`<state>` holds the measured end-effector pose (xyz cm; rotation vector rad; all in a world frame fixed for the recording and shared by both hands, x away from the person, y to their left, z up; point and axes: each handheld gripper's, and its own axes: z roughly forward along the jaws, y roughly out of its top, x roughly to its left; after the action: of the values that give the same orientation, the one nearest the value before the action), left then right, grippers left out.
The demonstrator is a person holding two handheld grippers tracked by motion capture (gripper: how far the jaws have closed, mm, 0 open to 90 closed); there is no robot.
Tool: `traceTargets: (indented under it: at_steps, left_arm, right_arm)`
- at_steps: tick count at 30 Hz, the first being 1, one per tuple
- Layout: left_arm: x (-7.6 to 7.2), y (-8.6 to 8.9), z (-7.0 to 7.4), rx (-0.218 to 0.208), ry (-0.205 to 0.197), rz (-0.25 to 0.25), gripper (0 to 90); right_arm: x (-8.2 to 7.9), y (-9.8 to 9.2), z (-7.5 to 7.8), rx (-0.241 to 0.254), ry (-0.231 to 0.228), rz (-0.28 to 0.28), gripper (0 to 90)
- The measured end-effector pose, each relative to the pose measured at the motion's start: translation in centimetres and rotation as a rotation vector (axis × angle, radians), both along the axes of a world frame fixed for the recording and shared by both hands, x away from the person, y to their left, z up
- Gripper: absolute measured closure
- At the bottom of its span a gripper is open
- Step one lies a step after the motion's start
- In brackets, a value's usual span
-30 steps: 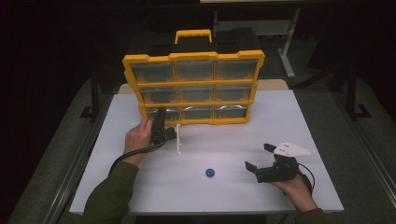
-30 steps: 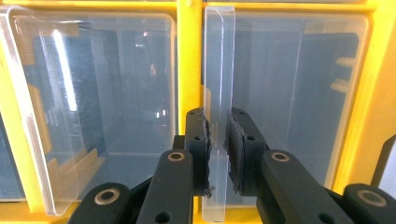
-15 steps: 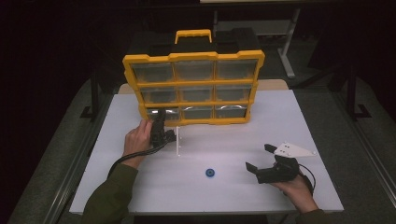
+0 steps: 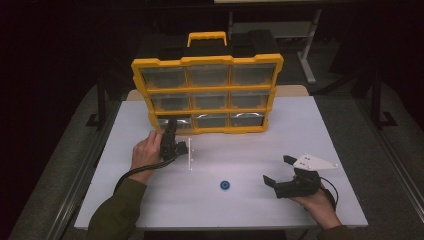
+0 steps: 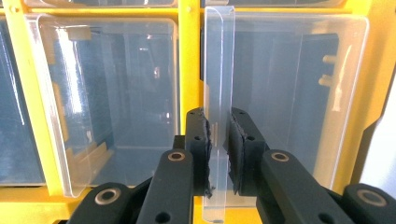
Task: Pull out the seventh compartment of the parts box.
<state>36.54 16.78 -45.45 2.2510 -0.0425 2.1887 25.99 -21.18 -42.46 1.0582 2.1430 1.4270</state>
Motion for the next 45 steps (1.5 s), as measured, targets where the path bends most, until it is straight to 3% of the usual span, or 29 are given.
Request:
traceTargets:
  at_steps: [10, 12, 45]
  left_arm:
    - [-0.5, 0.0, 0.1, 0.001, 0.003, -0.005, 79.3]
    - [-0.6, 0.0, 0.0, -0.015, -0.001, -0.016, 79.3]
    - [-3.5, 0.0, 0.3, -0.003, 0.022, -0.017, 79.2]
  right_arm:
    - [0.0, -0.2, -0.1, -0.002, 0.001, -0.005, 0.0]
    - [0.0, -0.2, -0.1, -0.002, 0.004, -0.006, 0.0]
    - [-0.1, -0.3, 0.0, -0.007, -0.003, -0.014, 0.0]
